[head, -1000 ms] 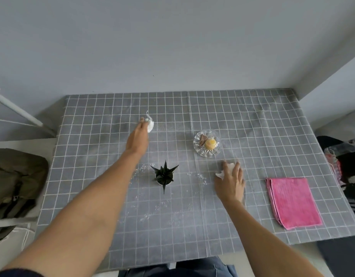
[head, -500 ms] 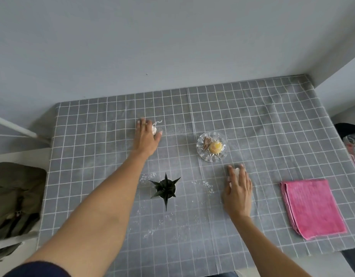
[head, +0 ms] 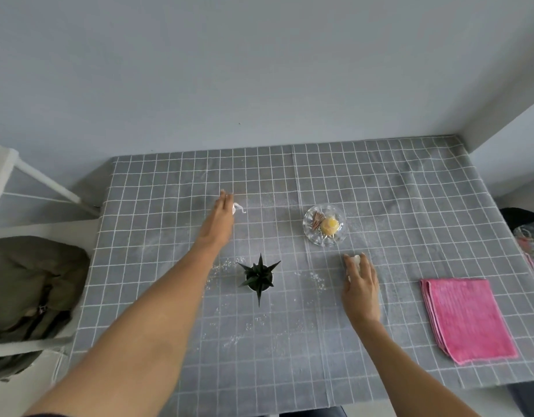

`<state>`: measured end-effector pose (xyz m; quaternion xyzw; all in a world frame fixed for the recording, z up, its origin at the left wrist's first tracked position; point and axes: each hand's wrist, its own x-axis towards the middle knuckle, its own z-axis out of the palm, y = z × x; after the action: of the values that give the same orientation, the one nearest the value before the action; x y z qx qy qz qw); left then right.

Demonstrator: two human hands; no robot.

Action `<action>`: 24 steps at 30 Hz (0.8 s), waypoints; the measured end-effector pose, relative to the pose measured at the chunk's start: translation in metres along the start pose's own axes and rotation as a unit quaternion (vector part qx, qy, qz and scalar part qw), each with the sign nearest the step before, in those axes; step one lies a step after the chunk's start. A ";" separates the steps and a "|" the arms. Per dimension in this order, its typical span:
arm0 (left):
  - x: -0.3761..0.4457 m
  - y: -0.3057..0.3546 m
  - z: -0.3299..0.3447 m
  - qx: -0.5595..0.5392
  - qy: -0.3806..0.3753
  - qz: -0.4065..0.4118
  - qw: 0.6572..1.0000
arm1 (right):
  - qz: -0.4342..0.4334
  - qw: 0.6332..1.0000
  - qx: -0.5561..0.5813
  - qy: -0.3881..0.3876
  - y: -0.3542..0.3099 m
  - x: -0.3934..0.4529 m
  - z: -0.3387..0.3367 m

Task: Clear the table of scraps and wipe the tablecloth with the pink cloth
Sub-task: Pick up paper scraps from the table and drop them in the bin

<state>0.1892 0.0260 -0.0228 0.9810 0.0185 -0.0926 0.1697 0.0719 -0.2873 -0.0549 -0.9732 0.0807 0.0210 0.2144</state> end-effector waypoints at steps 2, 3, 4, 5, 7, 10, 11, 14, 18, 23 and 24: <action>-0.016 -0.004 -0.005 0.005 0.007 -0.008 1.000 | -0.001 1.000 -0.008 -0.006 -0.007 -0.004 -0.005; -0.024 -0.005 -0.007 0.005 0.007 -0.011 1.000 | -0.002 1.000 -0.011 -0.011 -0.011 -0.008 -0.007; -0.033 -0.006 -0.008 0.005 0.007 -0.012 1.000 | -0.003 1.000 -0.015 -0.016 -0.015 -0.011 -0.008; -0.042 -0.008 -0.009 0.006 0.005 -0.009 1.000 | -0.006 1.000 -0.016 -0.020 -0.019 -0.015 -0.010; -0.061 -0.010 -0.010 0.015 0.001 -0.001 1.000 | -0.014 1.000 -0.014 -0.024 -0.029 -0.025 -0.013; -0.091 -0.014 -0.006 0.021 -0.006 -0.006 1.000 | -0.035 0.999 -0.013 -0.038 -0.041 -0.044 -0.015; -0.101 -0.015 -0.005 0.023 -0.008 -0.012 1.000 | -0.043 0.998 -0.012 -0.045 -0.044 -0.050 -0.014; -0.132 -0.016 -0.002 0.023 -0.009 -0.033 0.999 | -0.067 0.996 -0.011 -0.060 -0.050 -0.065 -0.010; -0.179 -0.015 0.007 -0.005 0.012 -0.081 0.997 | -0.103 0.990 -0.022 -0.093 -0.057 -0.085 -0.006; -0.238 -0.010 0.026 -0.029 0.040 -0.125 0.991 | -0.179 0.978 -0.026 -0.107 -0.062 -0.104 -0.003; -0.249 -0.007 0.029 -0.026 0.046 -0.135 0.989 | -0.192 0.974 -0.031 -0.113 -0.063 -0.108 -0.004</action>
<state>-0.0611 0.0217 -0.0055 0.9681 0.1607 -0.0687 0.1797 -0.0239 -0.2169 -0.0176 -0.9679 -0.1334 0.0921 0.1923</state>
